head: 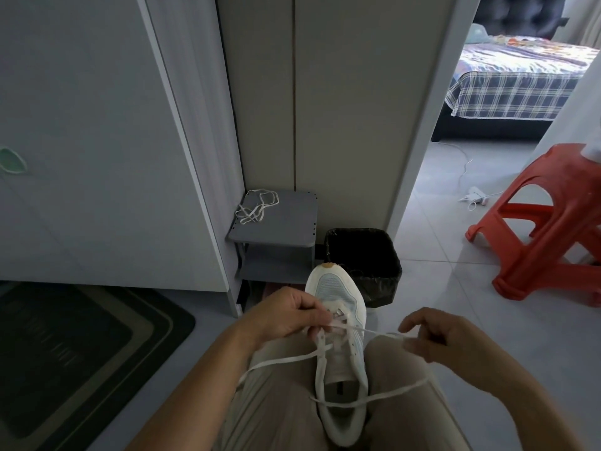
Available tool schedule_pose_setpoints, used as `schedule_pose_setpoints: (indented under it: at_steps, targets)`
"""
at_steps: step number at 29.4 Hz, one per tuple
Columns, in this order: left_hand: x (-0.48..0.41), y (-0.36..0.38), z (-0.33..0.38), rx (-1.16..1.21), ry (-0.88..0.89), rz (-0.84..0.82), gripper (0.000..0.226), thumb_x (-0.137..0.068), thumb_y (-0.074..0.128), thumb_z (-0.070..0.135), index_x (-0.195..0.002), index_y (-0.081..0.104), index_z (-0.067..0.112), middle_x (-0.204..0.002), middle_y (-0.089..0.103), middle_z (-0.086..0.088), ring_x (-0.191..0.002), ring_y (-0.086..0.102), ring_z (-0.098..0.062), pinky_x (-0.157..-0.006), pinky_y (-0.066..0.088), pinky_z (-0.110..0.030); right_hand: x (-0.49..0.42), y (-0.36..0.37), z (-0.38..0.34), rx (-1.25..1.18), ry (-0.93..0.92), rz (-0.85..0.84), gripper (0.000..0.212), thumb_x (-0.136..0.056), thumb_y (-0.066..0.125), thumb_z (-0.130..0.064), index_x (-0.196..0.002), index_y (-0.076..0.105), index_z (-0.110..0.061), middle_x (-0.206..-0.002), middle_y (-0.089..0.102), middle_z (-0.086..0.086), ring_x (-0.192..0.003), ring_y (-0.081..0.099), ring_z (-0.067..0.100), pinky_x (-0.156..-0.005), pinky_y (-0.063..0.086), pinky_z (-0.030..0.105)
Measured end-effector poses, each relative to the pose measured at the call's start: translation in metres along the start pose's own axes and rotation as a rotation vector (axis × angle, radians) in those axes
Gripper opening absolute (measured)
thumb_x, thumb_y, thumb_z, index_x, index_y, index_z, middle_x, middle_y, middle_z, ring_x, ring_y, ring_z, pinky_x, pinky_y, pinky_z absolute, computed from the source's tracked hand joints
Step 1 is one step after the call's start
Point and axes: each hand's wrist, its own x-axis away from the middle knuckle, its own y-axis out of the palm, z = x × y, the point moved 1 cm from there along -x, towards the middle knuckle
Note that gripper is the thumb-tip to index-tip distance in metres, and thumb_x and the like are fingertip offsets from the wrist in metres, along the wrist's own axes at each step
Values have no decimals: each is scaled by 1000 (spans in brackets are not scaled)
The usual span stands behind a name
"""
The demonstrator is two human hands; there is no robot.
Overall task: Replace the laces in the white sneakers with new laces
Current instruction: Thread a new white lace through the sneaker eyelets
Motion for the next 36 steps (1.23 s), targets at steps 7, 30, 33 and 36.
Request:
schedule_pose_setpoints:
  at_steps: [7,30,33,36]
  targets:
    - [8,2,20,77,67,-96,5,-83,63,5,-83,68,7,-54,60,6,-43,45,1,-47,34,-7,-5,12,-18,-68,-161,-35,16,-83,61,-30,-71,66,-38,-63,62,-15,-58,54,0,-58,42,11]
    - [9,7,-7,-187,42,266,8,-82,67,17,-87,67,24,-79,66,9,-71,63,-6,-65,49,-12,-35,47,-41,-1,-117,-142,20,-93,51,-27,-76,62,-31,-69,58,-11,-61,52,4,-63,44,13]
    - [9,13,-7,-190,53,202,24,-82,68,26,-103,59,31,-89,63,10,-68,56,-3,-63,46,-12,-37,52,-43,-5,-133,-152,24,-93,50,-25,-73,61,-31,-65,56,-13,-57,49,2,-59,41,12]
    - [5,22,-4,-87,25,104,13,-84,67,18,-96,63,20,-85,66,-2,-62,56,0,-62,44,-17,-42,57,-51,-13,-146,-141,22,-94,50,-22,-79,65,-18,-64,55,-12,-58,50,3,-59,40,12]
